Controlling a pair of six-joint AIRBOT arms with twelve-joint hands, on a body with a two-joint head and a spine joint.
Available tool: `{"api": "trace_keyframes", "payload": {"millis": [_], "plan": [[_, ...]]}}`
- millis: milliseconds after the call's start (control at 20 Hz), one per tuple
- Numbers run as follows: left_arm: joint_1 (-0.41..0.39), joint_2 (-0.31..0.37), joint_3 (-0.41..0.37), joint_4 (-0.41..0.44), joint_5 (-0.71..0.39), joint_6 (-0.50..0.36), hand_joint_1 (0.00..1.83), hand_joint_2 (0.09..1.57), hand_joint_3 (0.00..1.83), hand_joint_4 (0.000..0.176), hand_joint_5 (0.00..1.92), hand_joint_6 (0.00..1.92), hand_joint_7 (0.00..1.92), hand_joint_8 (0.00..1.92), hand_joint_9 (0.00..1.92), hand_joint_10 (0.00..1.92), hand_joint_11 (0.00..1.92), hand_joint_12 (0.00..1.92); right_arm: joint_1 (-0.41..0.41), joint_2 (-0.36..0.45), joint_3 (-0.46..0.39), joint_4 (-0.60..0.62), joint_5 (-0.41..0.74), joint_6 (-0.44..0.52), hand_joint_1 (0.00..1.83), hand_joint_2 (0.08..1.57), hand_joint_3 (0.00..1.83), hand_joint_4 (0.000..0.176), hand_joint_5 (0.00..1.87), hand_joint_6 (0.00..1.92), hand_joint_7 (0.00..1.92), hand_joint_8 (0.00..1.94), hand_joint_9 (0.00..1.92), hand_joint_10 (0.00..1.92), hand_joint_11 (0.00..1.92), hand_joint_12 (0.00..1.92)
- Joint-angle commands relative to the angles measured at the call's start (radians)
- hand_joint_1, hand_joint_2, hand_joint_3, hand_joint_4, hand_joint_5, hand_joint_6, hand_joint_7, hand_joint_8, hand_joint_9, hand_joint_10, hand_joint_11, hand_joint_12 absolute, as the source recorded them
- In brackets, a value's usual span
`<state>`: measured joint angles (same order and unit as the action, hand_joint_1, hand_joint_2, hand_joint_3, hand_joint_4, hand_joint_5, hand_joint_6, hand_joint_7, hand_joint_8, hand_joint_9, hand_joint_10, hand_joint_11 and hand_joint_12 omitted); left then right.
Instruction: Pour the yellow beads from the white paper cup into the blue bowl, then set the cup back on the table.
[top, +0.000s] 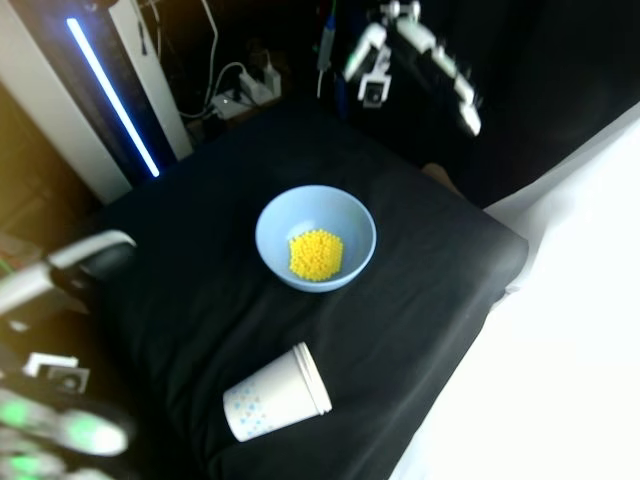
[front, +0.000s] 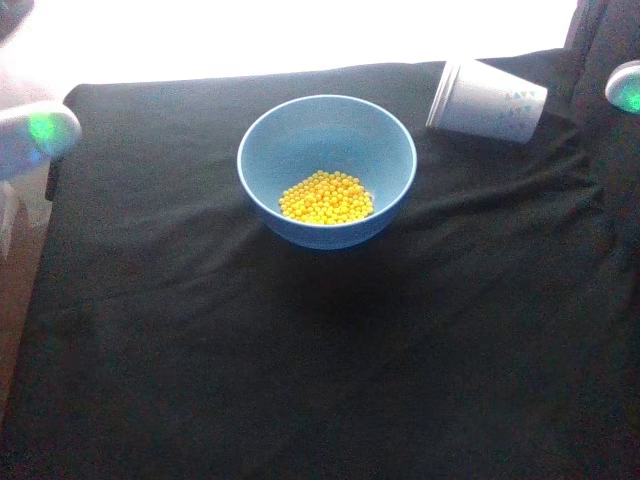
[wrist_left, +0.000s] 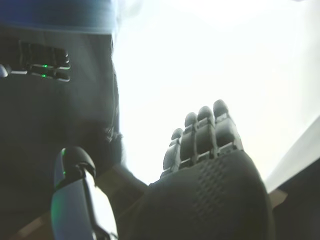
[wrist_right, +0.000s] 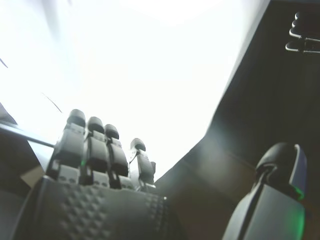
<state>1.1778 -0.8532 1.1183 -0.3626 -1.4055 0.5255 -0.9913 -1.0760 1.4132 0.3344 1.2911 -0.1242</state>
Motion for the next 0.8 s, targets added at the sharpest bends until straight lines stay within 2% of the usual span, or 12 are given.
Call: {"api": "trace_keyframes", "payload": {"millis": [0,50,100,150,200,250,300,350,450,500,700,750], "plan": [[-0.005,0.015,-0.007,-0.007,-0.171,0.007,0.29,0.93,0.01,0.060,0.00,0.00,0.13,0.00,0.13,0.01,0.02,0.38,0.011,0.022,-0.014,0.014,0.149,-0.018,0.72,0.52,0.00,0.176,0.00,0.00,0.00,0.00,0.00,0.00,0.00,0.00],[-0.005,0.034,-0.023,-0.007,-0.204,0.017,0.32,1.00,0.01,0.088,0.00,0.00,0.15,0.00,0.14,0.01,0.00,0.44,0.011,0.042,-0.037,0.018,0.166,-0.043,0.71,0.53,0.00,0.176,0.00,0.00,0.00,0.00,0.00,0.00,0.00,0.00],[-0.002,0.045,-0.031,-0.007,-0.219,0.019,0.34,1.02,0.01,0.109,0.00,0.00,0.16,0.00,0.15,0.01,0.00,0.43,0.009,0.052,-0.048,0.018,0.179,-0.046,0.70,0.53,0.00,0.176,0.00,0.00,0.00,0.00,0.00,0.00,0.00,0.00],[-0.001,0.052,-0.036,-0.006,-0.234,0.019,0.28,1.05,0.01,0.109,0.00,0.00,0.16,0.00,0.15,0.00,0.00,0.36,0.003,0.059,-0.055,0.017,0.194,-0.046,0.76,0.55,0.01,0.176,0.00,0.00,0.00,0.00,0.00,0.00,0.00,0.00],[-0.001,0.056,-0.037,-0.002,-0.245,0.019,0.20,1.03,0.00,0.089,0.00,0.00,0.17,0.00,0.15,0.00,0.00,0.34,-0.004,0.067,-0.064,0.018,0.213,-0.046,0.80,0.56,0.01,0.176,0.00,0.00,0.00,0.00,0.00,0.00,0.00,0.00],[-0.001,0.058,-0.038,0.002,-0.253,0.019,0.14,0.99,0.00,0.083,0.00,0.00,0.16,0.00,0.15,0.00,0.00,0.34,-0.009,0.073,-0.070,0.019,0.225,-0.050,0.80,0.58,0.02,0.176,0.00,0.00,0.00,0.00,0.00,0.00,0.00,0.00],[-0.002,0.062,-0.039,0.006,-0.260,0.020,0.13,0.98,0.00,0.089,0.00,0.00,0.14,0.00,0.13,0.00,0.00,0.32,-0.010,0.080,-0.080,0.020,0.238,-0.060,0.80,0.59,0.02,0.176,0.00,0.00,0.00,0.00,0.00,0.00,0.00,0.00],[-0.002,0.067,-0.043,0.009,-0.271,0.022,0.22,0.95,0.00,0.119,0.00,0.00,0.13,0.00,0.11,0.00,0.00,0.25,-0.010,0.085,-0.090,0.020,0.250,-0.071,0.81,0.60,0.02,0.176,0.00,0.00,0.00,0.00,0.00,0.00,0.00,0.00],[-0.002,0.078,-0.055,0.014,-0.303,0.031,0.26,0.95,0.00,0.138,0.01,0.00,0.13,0.00,0.12,0.00,0.00,0.26,-0.012,0.098,-0.115,0.020,0.292,-0.087,0.84,0.59,0.02,0.176,0.00,0.00,0.00,0.00,0.00,0.00,0.00,0.00],[-0.002,0.079,-0.056,0.020,-0.316,0.031,0.26,0.97,0.00,0.143,0.03,0.01,0.14,0.00,0.12,0.00,0.00,0.27,-0.022,0.103,-0.126,0.022,0.314,-0.089,0.82,0.59,0.01,0.176,0.00,0.00,0.00,0.00,0.00,0.00,0.00,0.00],[-0.022,0.080,-0.059,0.032,-0.325,0.042,0.27,0.95,0.00,0.128,0.09,0.01,0.14,0.00,0.11,0.00,0.00,0.25,-0.141,0.138,-0.185,0.111,0.449,-0.098,0.73,0.58,0.00,0.176,0.00,0.00,0.00,0.00,0.00,0.00,0.00,0.00],[-0.029,0.080,-0.061,0.043,-0.326,0.043,0.30,0.94,0.00,0.138,0.08,0.00,0.13,0.00,0.10,0.00,0.00,0.26,-0.171,0.156,-0.207,0.138,0.471,-0.098,0.68,0.56,0.00,0.176,0.00,0.00,0.00,0.00,0.00,0.00,0.00,0.00]]}}
